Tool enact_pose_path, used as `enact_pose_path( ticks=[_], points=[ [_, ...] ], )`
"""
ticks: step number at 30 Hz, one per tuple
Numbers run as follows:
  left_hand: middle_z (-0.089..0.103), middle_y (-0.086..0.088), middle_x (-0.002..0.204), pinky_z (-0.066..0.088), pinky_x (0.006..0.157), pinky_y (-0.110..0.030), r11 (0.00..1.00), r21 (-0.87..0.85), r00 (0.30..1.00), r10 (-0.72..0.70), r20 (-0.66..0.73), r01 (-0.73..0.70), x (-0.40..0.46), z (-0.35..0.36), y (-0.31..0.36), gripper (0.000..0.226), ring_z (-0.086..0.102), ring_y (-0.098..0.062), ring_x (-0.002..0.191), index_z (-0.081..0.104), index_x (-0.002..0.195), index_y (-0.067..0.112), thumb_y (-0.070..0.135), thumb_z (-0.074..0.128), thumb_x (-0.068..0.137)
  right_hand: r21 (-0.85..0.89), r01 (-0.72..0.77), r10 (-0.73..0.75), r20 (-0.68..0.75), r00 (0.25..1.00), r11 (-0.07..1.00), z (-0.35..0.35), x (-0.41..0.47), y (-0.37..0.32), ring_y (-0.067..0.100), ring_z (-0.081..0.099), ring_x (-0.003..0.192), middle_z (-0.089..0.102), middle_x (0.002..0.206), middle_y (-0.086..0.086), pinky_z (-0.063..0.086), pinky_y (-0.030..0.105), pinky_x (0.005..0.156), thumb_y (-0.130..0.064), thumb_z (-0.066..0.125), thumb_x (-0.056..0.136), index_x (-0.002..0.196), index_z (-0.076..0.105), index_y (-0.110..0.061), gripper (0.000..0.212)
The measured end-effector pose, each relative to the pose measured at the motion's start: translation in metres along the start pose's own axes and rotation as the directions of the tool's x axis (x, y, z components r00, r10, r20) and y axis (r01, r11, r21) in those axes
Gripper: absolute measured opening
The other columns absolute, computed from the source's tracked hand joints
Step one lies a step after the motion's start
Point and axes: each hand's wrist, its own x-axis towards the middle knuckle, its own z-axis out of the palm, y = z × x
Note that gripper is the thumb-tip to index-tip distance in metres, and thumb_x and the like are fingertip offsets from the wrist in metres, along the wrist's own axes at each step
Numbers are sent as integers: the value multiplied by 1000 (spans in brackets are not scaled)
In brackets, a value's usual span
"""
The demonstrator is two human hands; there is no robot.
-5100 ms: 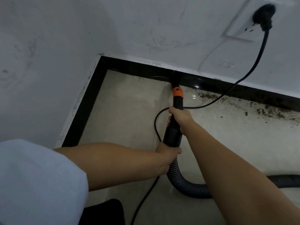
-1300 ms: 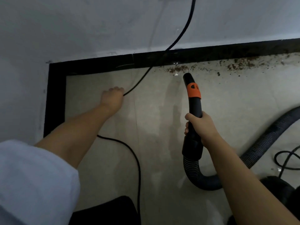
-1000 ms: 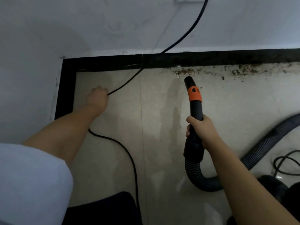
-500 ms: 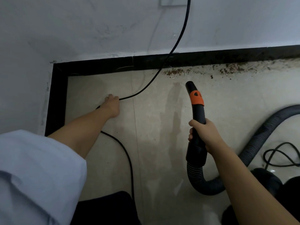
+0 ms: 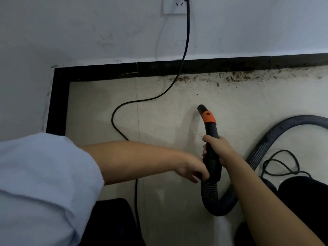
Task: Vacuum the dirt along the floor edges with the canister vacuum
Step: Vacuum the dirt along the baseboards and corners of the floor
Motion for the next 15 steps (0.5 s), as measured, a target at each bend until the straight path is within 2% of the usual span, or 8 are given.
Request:
enact_pose_path(
  ticks=[1, 3, 4, 6, 8, 10, 15],
  points=[
    [50, -7, 135, 29, 110, -33, 989, -142, 999, 31, 23, -27, 3, 8, -5, 47, 44, -18, 127, 40, 138, 10, -1, 47, 92, 11, -17, 16, 11, 1000, 1000, -5, 0, 2, 21, 47, 46, 48, 57, 9, 46, 32, 52, -6, 55, 87, 89, 47, -7, 8],
    [56, 2, 120, 37, 98, -25, 911, -398, 992, 123, 7, -110, 8, 21, -15, 31, 51, -11, 112, 48, 124, 18, 8, 49, 95, 14, -38, 38, 45, 998, 999, -13, 2, 7, 18, 48, 42, 49, 57, 8, 47, 32, 52, -7, 55, 87, 87, 47, -7, 9],
    [57, 5, 109, 40, 89, -21, 862, -487, 990, 137, -43, -141, 12, 32, -19, 22, 53, -7, 101, 50, 115, 21, 12, 51, 95, -3, -38, 38, 57, 998, 999, -14, 3, 11, 18, 48, 40, 49, 56, 8, 46, 31, 51, -7, 55, 88, 86, 46, -7, 9],
    [58, 7, 102, 43, 76, -18, 791, -581, 976, 89, -201, -191, 24, 59, -29, 18, 53, -3, 89, 51, 108, 24, 18, 57, 92, -80, -6, 12, 76, 997, 997, -11, 0, 23, 19, 47, 40, 48, 56, 9, 45, 28, 46, -5, 54, 88, 85, 44, -6, 10],
    [60, 7, 96, 44, 67, -17, 746, -611, 930, 28, -367, -264, 36, 84, -36, 17, 55, -3, 83, 55, 103, 25, 19, 63, 89, -175, 37, -16, 117, 993, 984, -5, -5, 33, 20, 46, 41, 48, 57, 10, 45, 26, 42, -4, 54, 87, 85, 44, -7, 11],
    [62, 4, 94, 46, 65, -19, 730, -604, 882, -3, -471, -320, 42, 93, -39, 19, 56, -5, 81, 57, 102, 24, 19, 67, 86, -214, 54, -17, 168, 986, 975, -3, -7, 37, 20, 47, 42, 49, 57, 10, 46, 26, 42, -5, 54, 87, 87, 44, -7, 10],
    [67, -3, 99, 50, 85, -34, 759, -514, 797, 12, -603, -400, 45, 74, -27, 26, 62, -20, 93, 62, 105, 21, 24, 72, 81, -145, 45, -16, 197, 980, 988, -1, 8, 17, 21, 47, 45, 49, 58, 10, 47, 29, 48, -6, 54, 87, 87, 44, -7, 10]
  ],
)
